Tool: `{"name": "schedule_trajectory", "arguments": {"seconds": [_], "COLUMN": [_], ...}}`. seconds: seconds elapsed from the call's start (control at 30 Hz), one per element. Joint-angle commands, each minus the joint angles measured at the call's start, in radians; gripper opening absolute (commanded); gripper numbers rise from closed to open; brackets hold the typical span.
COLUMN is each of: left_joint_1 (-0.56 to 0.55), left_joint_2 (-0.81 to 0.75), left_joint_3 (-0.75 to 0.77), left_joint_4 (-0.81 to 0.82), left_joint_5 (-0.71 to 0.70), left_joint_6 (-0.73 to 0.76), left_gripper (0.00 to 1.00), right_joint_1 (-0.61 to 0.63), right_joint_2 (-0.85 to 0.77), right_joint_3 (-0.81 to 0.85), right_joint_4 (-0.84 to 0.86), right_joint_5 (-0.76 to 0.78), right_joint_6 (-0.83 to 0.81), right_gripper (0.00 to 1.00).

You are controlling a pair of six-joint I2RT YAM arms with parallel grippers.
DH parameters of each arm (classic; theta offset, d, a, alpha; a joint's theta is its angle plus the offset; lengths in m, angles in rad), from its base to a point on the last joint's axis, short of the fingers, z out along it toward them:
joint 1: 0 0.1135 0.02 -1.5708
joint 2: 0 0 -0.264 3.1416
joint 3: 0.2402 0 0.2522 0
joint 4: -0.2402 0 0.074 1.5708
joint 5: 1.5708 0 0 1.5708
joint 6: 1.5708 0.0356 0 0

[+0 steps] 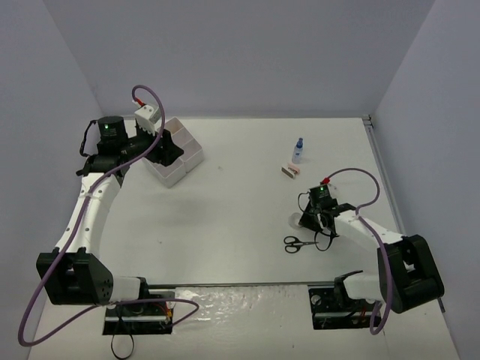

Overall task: Sort the stationery into containers
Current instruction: Pick up the stationery from the center of the board, then place the stationery in the storage box.

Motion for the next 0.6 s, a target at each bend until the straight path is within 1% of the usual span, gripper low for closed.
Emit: {"name": "schedule_trajectory", "arguments": {"seconds": [0.0,0.07,0.17,0.23,0.33,0.43,0.57], "left_joint_1": [0.006,0.006,0.005,0.005,0.005,0.003,-0.011], "left_joint_2": [-0.042,-0.042,-0.042,-0.045,-0.056,-0.072,-0.090], "left_joint_3": [0.029,0.033,0.044,0.048,0.056,0.061,0.057], "left_joint_4": [0.001,-0.010,-0.033,-0.043,-0.069,-0.091,-0.127], "left_joint_5": [0.060,0.090,0.124,0.146,0.205,0.237,0.258], "left_joint_6": [-0.007,-0.014,-0.028,-0.035,-0.045,-0.047,-0.041], "left_gripper": [0.66,0.66,0.66,0.66,0.66,0.66,0.66], "right_joint_1": [0.069,0.153,0.277,0.315,0.413,0.472,0.519], "right_joint_2": [-0.040,-0.066,-0.049,-0.024,0.046,0.165,0.372], "right_joint_3": [0.079,0.138,0.256,0.331,0.469,0.605,0.770], "right_joint_4": [-0.016,-0.016,-0.010,0.002,0.094,0.185,0.255], "right_joint_5": [0.119,0.203,0.320,0.354,0.429,0.437,0.353], "right_joint_6": [-0.031,-0.053,-0.087,-0.109,-0.150,-0.170,-0.185], "right_gripper": [0.00,0.00,0.00,0.00,0.00,0.00,0.00]}}
